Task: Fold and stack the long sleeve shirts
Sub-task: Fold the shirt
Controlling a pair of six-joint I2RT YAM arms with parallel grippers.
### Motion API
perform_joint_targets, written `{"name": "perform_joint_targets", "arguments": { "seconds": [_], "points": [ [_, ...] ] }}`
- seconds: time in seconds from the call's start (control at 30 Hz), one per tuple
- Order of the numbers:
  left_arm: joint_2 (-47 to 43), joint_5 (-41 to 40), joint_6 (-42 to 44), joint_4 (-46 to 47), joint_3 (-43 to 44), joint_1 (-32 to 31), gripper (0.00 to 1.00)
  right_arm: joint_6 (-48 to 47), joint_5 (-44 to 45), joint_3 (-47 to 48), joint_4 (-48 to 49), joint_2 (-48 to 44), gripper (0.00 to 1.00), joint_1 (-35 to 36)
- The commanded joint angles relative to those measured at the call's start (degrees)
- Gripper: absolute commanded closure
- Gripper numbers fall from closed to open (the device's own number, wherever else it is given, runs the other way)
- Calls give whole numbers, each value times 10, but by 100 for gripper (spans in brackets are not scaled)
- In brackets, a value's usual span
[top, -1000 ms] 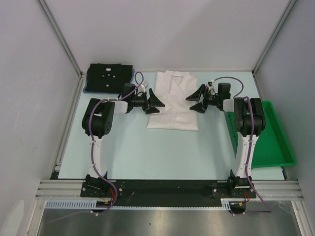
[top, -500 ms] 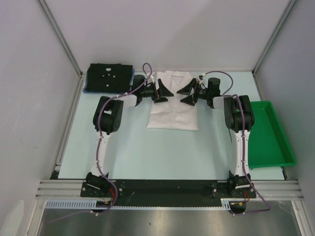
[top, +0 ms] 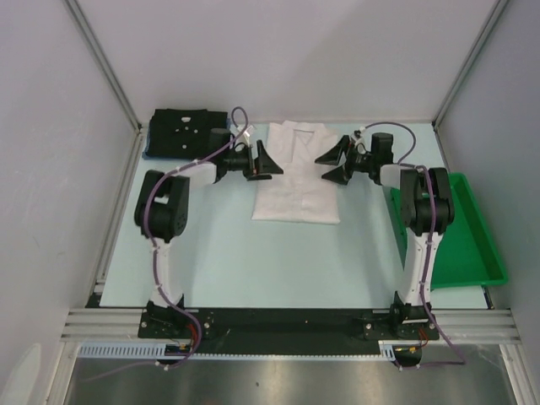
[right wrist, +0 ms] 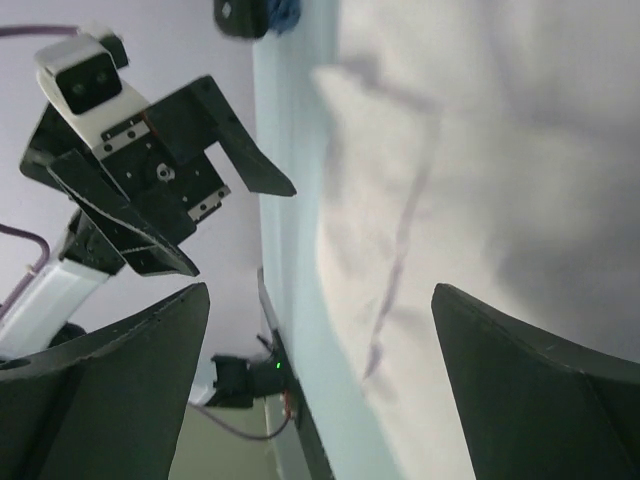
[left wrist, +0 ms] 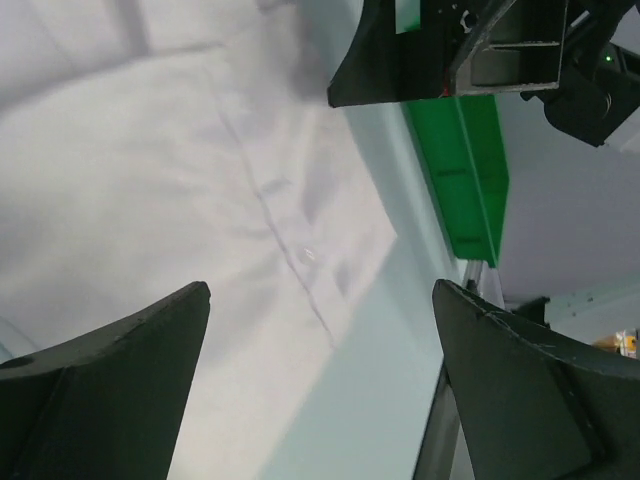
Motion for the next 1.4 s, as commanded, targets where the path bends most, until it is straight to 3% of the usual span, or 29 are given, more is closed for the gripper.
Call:
{"name": "perform_joint_targets", "arguments": {
  "seconds": [0.0, 0.17, 0.3, 0.37, 0.47, 0.6, 0.77, 0.93, 1.13, 1.2, 1.3, 1.37],
  "points": [
    [-162, 67, 50, -50, -107, -13, 1, -57, -35, -82, -87, -171, 0, 50],
    [-186, 61, -2, -4, -194, -65, 1, -72, -39, -167, -100, -196, 0, 91],
    [-135, 37, -74, 70, -239, -67, 0, -57, -41, -198, -64, -138, 0, 95],
    [-99, 33, -67, 97, -244, -68, 1, -64, -46, -201, -52, -98, 0, 91],
    [-56, 14, -21, 37, -233, -60, 0, -139, -32, -190, -129, -52, 0, 77],
    [-94, -6, 9, 25, -299, -17, 1, -274, 0, -180, -287, -56, 0, 26],
    [-181, 17, 50, 27, -320, -34, 0, -276, -31, -171, -318, -139, 0, 35],
    [-208, -3, 34, 101, -300, -89, 0, -167, -31, -205, -154, -202, 0, 94],
    [-139, -71, -108, 267, -315, -98, 1, -41, 30, -294, 72, -175, 0, 112],
    [-110, -85, -137, 276, -313, -102, 1, 5, 40, -310, 143, -144, 0, 121],
    [-95, -141, -153, 259, -339, -90, 1, 21, 62, -327, 174, -115, 0, 114],
    [-96, -156, -153, 241, -364, -66, 1, -2, 76, -336, 123, -117, 0, 93]
  ]
}}
